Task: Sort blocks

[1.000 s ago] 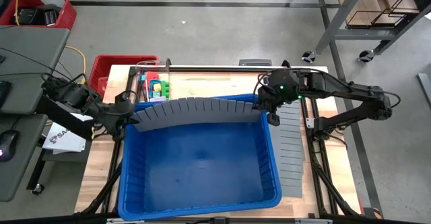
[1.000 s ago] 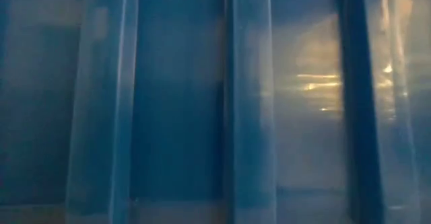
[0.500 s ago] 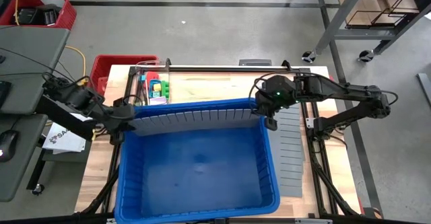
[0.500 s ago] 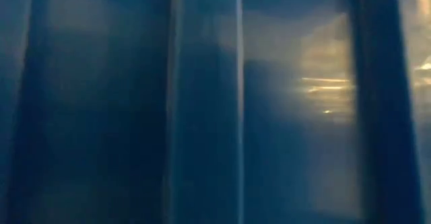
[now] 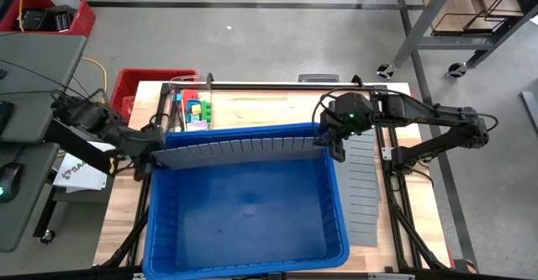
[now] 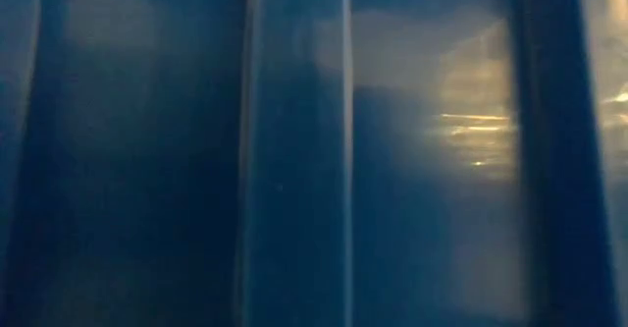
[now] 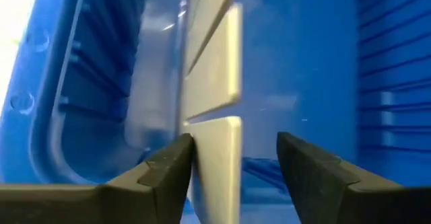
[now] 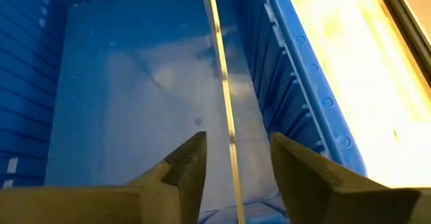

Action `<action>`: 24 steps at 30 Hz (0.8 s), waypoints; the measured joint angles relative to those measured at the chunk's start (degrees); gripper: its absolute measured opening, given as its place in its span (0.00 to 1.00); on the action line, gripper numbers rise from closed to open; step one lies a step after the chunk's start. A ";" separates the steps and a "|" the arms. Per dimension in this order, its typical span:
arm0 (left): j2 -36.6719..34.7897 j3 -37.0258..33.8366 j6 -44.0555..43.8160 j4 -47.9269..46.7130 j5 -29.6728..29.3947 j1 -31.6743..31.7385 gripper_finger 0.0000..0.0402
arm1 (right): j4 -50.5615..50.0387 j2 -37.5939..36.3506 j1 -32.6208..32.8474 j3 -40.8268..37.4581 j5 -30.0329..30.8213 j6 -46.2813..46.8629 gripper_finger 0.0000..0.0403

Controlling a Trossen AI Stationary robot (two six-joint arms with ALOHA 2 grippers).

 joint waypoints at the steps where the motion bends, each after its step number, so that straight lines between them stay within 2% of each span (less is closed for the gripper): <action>1: 0.00 1.39 0.60 -0.19 0.37 0.00 0.54 | -0.31 -0.32 0.00 0.00 0.01 -0.42 0.40; 4: 0.01 5.96 0.93 -1.51 0.42 0.00 0.55 | -0.34 -1.77 -0.12 0.00 0.04 -1.88 0.41; 7: -0.02 10.94 0.98 -2.37 -1.94 0.00 0.52 | 0.67 -3.46 -0.15 0.00 2.74 -1.92 0.41; 11: 0.03 16.76 0.04 -1.55 -10.29 0.00 0.45 | 5.29 -6.21 -0.15 0.00 6.86 0.79 0.38; 14: 0.39 18.21 -0.83 -0.04 -19.15 0.00 0.35 | 10.84 -7.13 0.83 0.06 11.37 7.88 0.30; 18: 2.89 15.19 1.50 4.19 -29.34 0.02 0.09 | 14.88 -4.63 5.57 0.07 22.24 17.56 0.06; 19: 3.66 13.64 1.88 6.27 -31.71 0.02 0.04 | 15.55 -3.25 7.27 0.07 25.43 19.84 0.03; 22: 5.78 8.01 -2.49 11.07 -40.56 0.02 0.02 | 18.40 1.74 12.25 0.00 35.30 27.35 0.01; 24: 6.86 4.36 -12.21 11.33 -47.08 0.03 0.01 | 20.92 4.69 15.43 -0.02 43.27 29.68 0.01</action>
